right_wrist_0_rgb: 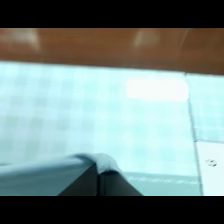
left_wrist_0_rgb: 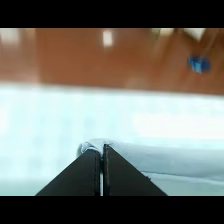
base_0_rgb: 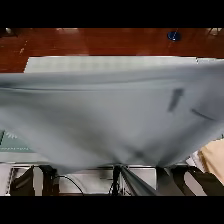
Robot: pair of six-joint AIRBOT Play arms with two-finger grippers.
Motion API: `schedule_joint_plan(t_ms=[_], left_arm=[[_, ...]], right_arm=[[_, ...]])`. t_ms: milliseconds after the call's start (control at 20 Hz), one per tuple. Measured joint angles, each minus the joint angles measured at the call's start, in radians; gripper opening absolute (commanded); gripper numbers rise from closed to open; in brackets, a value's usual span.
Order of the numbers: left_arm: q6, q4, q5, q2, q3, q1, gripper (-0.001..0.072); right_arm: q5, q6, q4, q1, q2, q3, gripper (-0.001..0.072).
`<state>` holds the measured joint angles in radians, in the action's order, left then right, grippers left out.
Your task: Fold the shirts.
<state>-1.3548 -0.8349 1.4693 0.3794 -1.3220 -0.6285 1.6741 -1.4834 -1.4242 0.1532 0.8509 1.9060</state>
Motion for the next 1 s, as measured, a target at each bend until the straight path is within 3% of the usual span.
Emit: schedule_joint_plan(t_ms=[200,400,700,1000], left_arm=[[0.039,0.09,-0.036,0.122,0.227,0.026,0.0022],[0.075,0.118,-0.185,0.334,0.298,0.145,0.0023],[0.145,0.132,-0.461,0.725,0.222,0.407,0.0023],[0.171,0.124,-0.638,1.035,0.059,0.525,0.0023]], right_arm=[[-0.081,0.015,0.056,0.0,0.183,-0.084,0.0018],[-0.221,0.045,0.105,0.0,0.37,-0.108,0.0018],[-0.43,0.131,0.161,0.0,0.614,-0.117,0.0018],[-0.619,0.193,0.185,0.0,0.797,-0.117,0.0018]])
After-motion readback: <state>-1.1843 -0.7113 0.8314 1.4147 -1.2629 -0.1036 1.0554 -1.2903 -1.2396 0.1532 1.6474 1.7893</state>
